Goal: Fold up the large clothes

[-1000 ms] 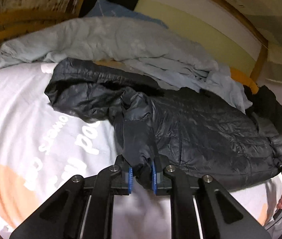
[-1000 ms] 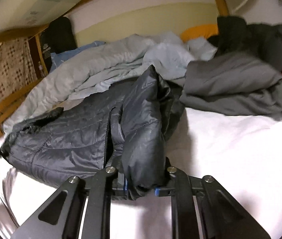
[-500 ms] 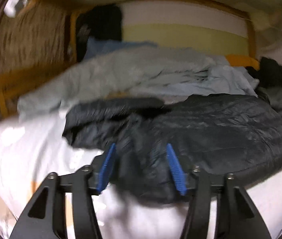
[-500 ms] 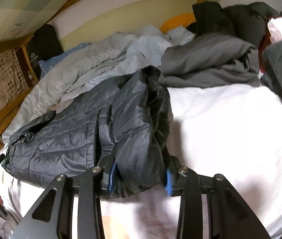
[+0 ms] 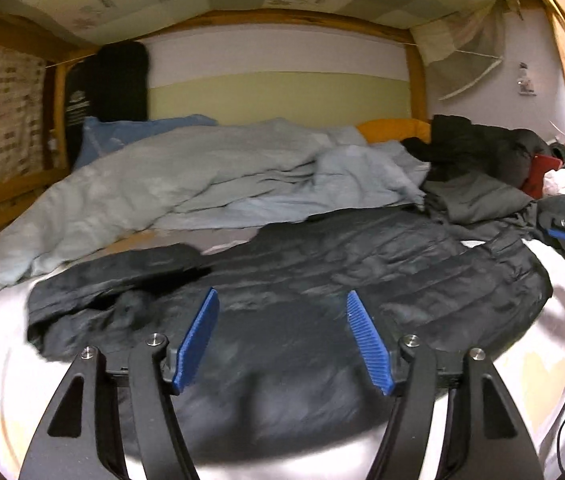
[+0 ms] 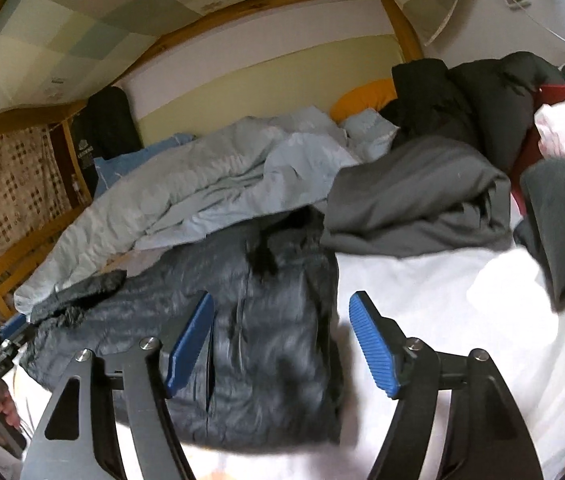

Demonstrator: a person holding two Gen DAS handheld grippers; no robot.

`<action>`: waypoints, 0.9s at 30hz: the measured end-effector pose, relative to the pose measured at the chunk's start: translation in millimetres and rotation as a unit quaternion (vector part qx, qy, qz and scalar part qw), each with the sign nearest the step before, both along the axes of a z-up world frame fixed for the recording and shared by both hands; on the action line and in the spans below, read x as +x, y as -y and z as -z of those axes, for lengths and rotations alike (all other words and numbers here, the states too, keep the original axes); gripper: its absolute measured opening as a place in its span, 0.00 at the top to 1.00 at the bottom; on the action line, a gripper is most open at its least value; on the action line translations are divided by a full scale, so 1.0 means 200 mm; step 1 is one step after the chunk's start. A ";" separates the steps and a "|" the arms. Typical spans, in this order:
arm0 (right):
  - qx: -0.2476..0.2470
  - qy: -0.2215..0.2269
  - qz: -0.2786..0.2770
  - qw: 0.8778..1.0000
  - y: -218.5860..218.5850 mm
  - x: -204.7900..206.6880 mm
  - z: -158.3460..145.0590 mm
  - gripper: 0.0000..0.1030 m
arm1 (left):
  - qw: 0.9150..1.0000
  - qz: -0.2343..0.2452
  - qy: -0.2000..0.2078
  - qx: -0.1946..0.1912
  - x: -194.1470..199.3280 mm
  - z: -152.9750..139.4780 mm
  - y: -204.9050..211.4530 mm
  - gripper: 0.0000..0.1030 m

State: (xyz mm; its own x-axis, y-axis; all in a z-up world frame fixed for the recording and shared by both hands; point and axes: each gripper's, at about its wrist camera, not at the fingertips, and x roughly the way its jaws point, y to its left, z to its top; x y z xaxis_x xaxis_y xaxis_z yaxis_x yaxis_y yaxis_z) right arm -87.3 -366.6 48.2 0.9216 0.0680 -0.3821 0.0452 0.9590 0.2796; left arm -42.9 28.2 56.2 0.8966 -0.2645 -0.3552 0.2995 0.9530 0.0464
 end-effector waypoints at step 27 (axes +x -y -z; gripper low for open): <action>0.020 -0.211 -0.156 0.965 0.18 1.22 0.41 0.39 | 0.975 0.039 -0.219 0.021 0.96 0.36 0.74 0.30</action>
